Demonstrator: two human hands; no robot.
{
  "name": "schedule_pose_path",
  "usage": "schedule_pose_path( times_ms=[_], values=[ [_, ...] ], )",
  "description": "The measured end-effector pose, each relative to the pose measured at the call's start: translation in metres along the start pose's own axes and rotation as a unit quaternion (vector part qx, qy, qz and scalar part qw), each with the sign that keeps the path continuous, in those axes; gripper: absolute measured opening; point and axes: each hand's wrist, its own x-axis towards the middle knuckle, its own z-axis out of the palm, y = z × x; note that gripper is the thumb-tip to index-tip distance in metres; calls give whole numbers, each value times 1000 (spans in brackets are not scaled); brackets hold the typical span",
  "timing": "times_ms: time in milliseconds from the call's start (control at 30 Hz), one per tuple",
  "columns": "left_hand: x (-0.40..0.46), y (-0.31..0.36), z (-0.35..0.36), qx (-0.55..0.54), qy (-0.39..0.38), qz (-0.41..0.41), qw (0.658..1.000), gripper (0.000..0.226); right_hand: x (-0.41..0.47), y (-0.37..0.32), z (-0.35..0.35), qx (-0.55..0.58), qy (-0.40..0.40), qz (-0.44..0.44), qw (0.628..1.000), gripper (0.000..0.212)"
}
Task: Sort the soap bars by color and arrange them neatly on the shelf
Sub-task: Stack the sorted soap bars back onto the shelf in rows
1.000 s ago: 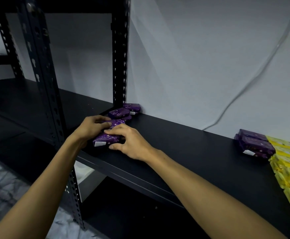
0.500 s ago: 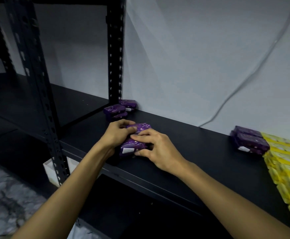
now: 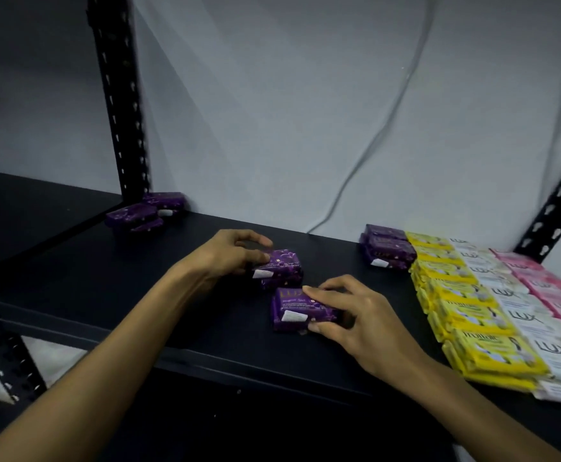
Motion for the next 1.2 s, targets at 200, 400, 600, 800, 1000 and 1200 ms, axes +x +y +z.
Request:
schedule_pose_path(
  times_ms=[200,400,600,800,1000,1200],
  values=[
    [-5,-8,5,181,-26,111,977,47,-12,13,-17,-142,-13,2,990,61],
    [-1,-5,16,288,16,173,942,53,2,17,-8,-359,-16,-178,916,67],
    [14,-2,24,324,38,189,926,59,23,11,-18,-292,-84,-106,947,58],
    [24,0,23,315,44,184,930,57,38,26,-34,-356,-102,-10,929,56],
    [22,-1,26,309,31,195,930,56,39,64,-63,-428,-86,52,898,50],
    [11,6,48,287,-35,211,934,57,48,86,-82,-489,-107,49,864,51]
  ],
)
